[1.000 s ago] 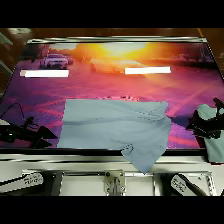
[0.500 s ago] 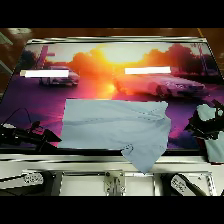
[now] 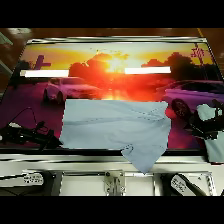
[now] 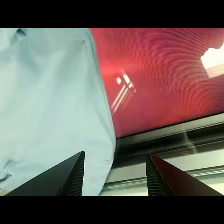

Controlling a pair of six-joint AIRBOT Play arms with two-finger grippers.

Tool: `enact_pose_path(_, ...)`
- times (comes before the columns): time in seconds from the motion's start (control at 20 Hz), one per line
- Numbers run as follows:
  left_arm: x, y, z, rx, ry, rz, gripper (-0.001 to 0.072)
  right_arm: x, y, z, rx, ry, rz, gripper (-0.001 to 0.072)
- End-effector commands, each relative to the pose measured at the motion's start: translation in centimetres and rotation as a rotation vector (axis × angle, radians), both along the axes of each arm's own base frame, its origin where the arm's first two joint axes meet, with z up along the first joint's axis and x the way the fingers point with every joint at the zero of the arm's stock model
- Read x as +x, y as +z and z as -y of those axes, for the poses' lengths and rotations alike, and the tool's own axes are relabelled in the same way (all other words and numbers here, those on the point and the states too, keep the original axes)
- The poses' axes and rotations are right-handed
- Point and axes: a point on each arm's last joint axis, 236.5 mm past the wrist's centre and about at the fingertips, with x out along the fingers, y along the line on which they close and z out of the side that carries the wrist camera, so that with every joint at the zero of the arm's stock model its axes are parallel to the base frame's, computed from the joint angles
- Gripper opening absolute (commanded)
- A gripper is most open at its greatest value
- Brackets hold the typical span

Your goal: Fold the shirts.

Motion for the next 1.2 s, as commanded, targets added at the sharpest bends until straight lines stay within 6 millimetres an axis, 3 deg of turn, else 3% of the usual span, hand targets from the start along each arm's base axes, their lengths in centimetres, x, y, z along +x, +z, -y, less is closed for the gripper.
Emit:
enact_pose_path(0.0, 0.1, -0.1, 0.3, 0.006, -0.012, 0.001, 0.0042, -1.8, -1.2, -1.1, 0.04, 0.042, -0.051, 0.0514)
enact_pose_path(0.15, -0.1, 0.0, 0.4, -0.003, -0.024, 0.005, 0.0041, -4.8, -3.6, -6.0, 0.226, 0.099, -0.105, 0.0514)
enact_pose_path(0.25, -0.1, 0.0, 0.4, -0.004, -0.031, 0.012, 0.0041, -6.2, -5.5, -7.8, 0.28, 0.078, -0.126, 0.0503)
enact_pose_path(0.5, 0.3, 0.5, 0.2, 0.01, -0.044, 0.05, 0.0041, -8.7, -8.6, -9.7, 0.31, 0.024, -0.17, 0.0497)
enact_pose_path(0.7, 0.5, 0.8, 0.1, 0.019, -0.042, 0.063, 0.0041, -8.2, -9.5, -11.0, 0.343, -0.032, -0.135, 0.0496)
enact_pose_path(1.0, 0.4, 0.9, 0.2, 0.015, -0.044, 0.064, 0.0041, -9.2, -11.5, -12.5, 0.236, 0.101, -0.212, 0.0496)
enact_pose_path(1.05, 0.4, 0.9, 0.2, 0.015, -0.045, 0.064, 0.0041, -9.7, -11.6, -13.1, 0.245, 0.129, -0.236, 0.0441)
enact_pose_path(1.1, 0.4, 0.9, 0.2, 0.015, -0.044, 0.064, 0.0041, -10.2, -11.6, -13.5, 0.251, 0.154, -0.257, 0.0168)
enact_pose_path(1.15, 0.6, 1.0, 0.2, 0.014, -0.042, 0.069, 0.004, -10.4, -11.3, -13.8, 0.261, 0.165, -0.265, 0.0059)
